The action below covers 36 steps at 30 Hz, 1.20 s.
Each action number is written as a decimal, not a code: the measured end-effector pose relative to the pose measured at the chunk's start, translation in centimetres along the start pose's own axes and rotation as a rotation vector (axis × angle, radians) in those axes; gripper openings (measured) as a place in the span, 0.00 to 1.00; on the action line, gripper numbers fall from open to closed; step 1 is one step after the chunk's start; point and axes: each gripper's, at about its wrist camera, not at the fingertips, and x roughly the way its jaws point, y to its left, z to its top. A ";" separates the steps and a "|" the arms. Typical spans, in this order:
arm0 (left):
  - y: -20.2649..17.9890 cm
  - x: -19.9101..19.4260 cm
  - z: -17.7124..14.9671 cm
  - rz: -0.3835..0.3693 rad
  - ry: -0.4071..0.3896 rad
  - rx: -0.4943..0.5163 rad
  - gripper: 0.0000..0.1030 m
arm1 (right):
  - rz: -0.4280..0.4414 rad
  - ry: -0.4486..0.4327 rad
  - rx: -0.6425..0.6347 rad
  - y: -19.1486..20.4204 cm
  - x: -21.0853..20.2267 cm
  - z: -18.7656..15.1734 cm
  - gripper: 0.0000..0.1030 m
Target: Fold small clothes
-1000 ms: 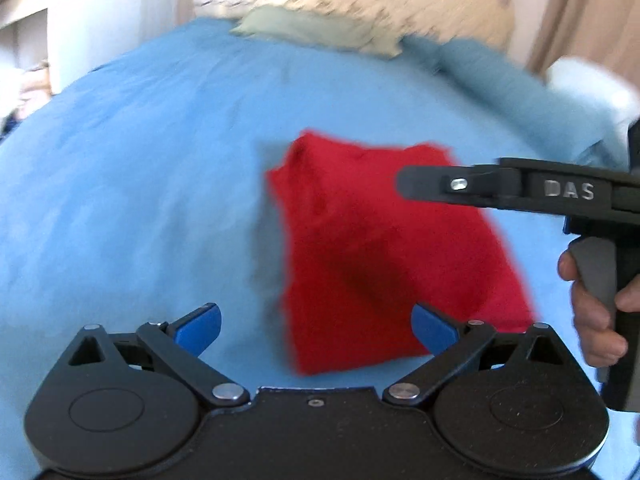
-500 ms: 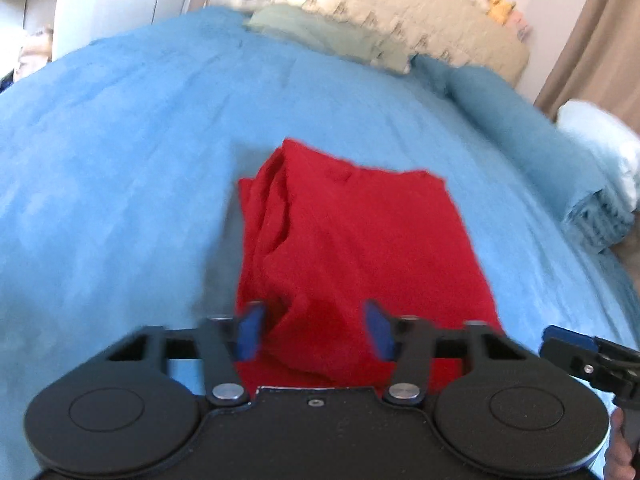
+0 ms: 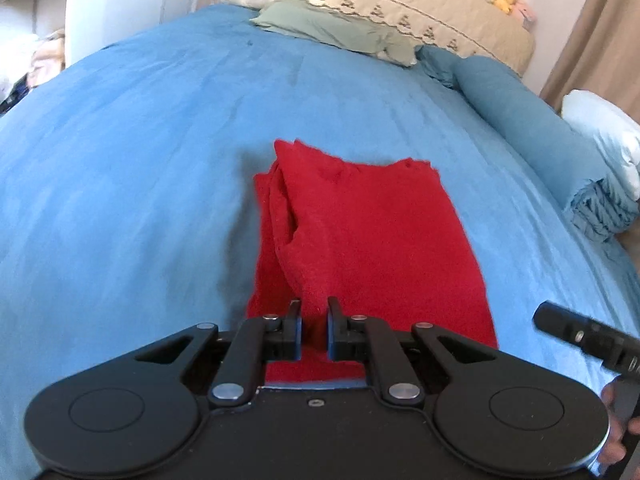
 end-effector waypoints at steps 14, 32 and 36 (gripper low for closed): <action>2.0 -1.4 1.5 0.173 -0.118 0.099 1.00 | -0.043 0.121 -0.116 0.2 1.3 1.2 0.93; 5.7 11.1 10.0 -0.215 0.227 -0.085 0.94 | -0.062 0.266 -0.007 -2.3 11.1 8.3 1.00; 5.4 12.3 8.8 -0.205 0.254 -0.021 0.86 | -0.035 0.304 0.039 -3.2 13.1 7.3 1.00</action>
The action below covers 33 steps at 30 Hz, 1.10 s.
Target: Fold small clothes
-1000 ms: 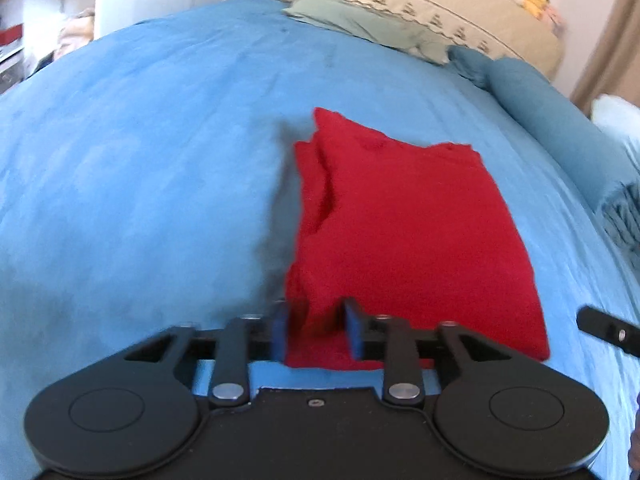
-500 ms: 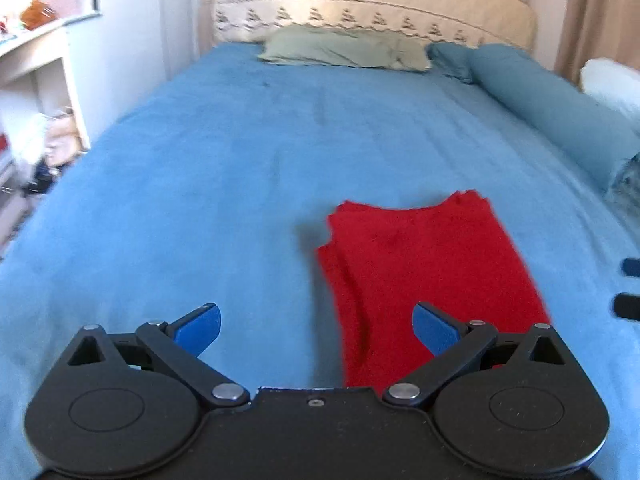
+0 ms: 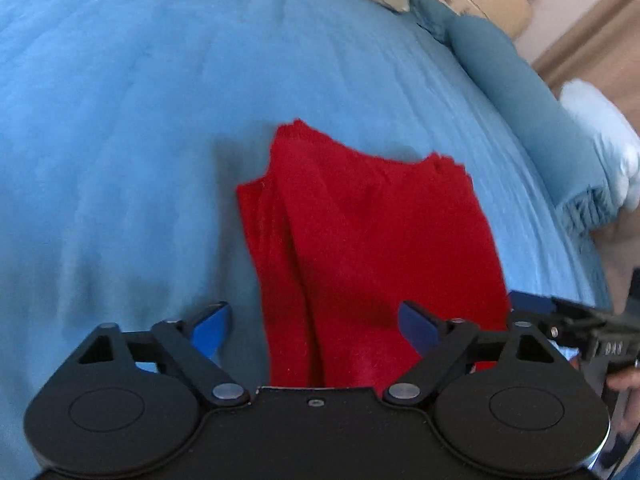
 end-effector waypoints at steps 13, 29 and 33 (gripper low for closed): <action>-2.6 1.2 -0.2 -0.012 -0.063 0.065 0.31 | 0.127 -0.024 0.101 -1.0 2.1 -0.7 0.42; -17.5 -7.8 -7.8 0.060 -0.180 0.357 0.28 | 0.124 -0.152 0.010 1.4 -15.5 -4.5 0.38; -20.4 -8.2 -11.9 0.054 -0.184 0.373 0.28 | 0.096 -0.156 -0.024 0.9 -19.8 -7.8 0.37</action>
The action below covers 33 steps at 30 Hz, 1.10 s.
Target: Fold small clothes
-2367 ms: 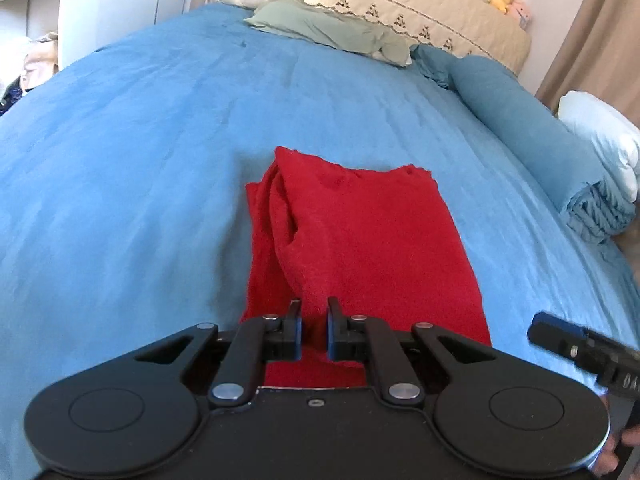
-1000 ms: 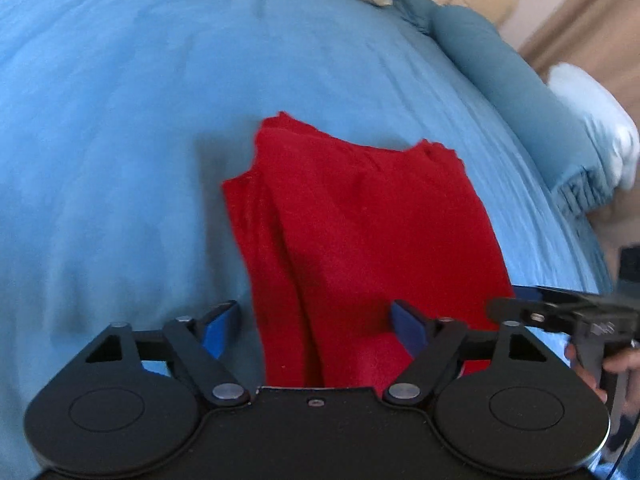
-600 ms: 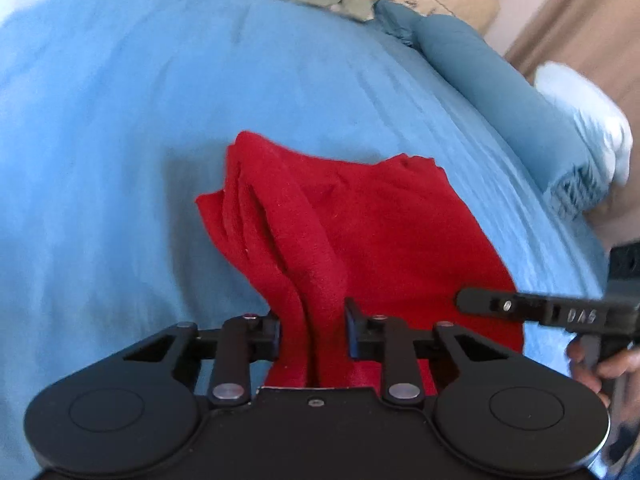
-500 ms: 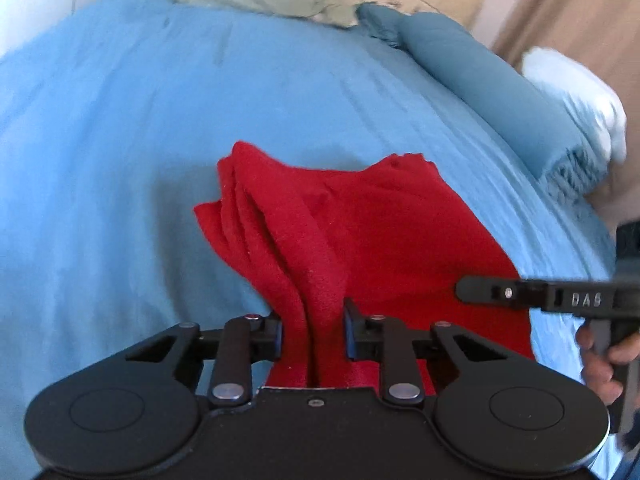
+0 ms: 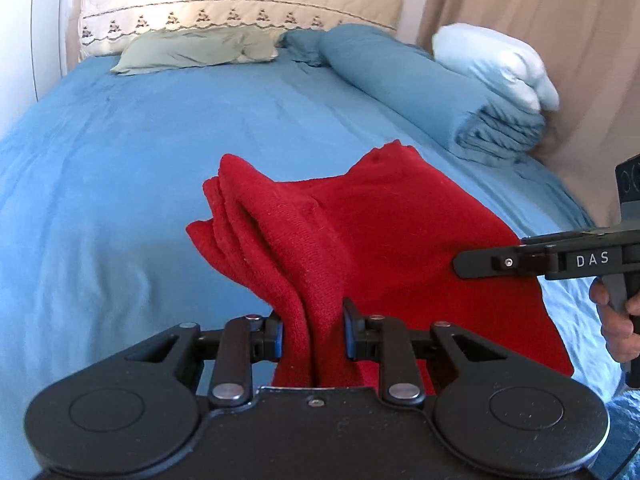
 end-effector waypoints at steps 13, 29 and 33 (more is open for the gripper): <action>-4.2 6.2 -7.5 0.039 0.045 -0.042 0.28 | -0.076 -0.003 0.069 -7.3 -0.4 -11.8 0.38; -1.6 5.6 -8.3 0.227 0.005 -0.047 0.85 | -0.259 -0.106 0.075 -9.3 -1.3 -12.5 0.93; -1.8 6.9 -9.0 0.251 0.023 -0.010 0.87 | -0.272 -0.105 0.099 -9.9 -0.6 -13.6 0.92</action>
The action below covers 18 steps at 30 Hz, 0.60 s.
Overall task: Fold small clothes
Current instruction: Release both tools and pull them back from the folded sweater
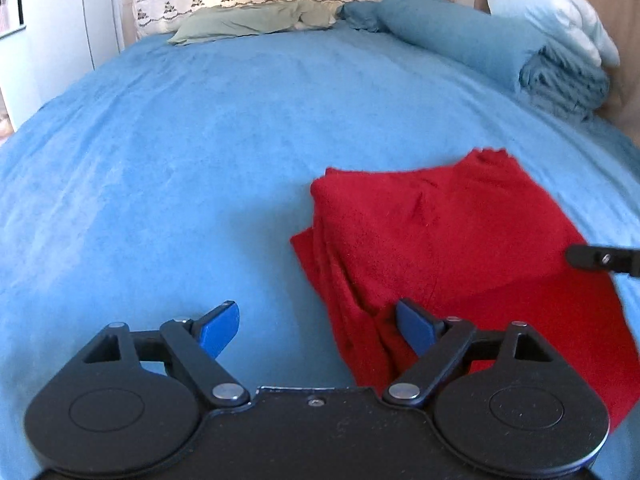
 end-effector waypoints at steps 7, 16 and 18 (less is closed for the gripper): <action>-0.6 -4.6 2.1 0.042 -0.062 0.002 0.86 | 0.033 -0.084 -0.032 1.9 -4.6 1.6 0.93; -3.3 -19.9 4.2 0.126 -0.190 -0.026 1.00 | -0.146 -0.173 -0.186 10.0 -18.0 4.6 1.00; -3.7 -22.4 3.7 0.156 -0.182 -0.057 1.00 | -0.189 -0.161 -0.197 11.3 -20.1 4.7 1.00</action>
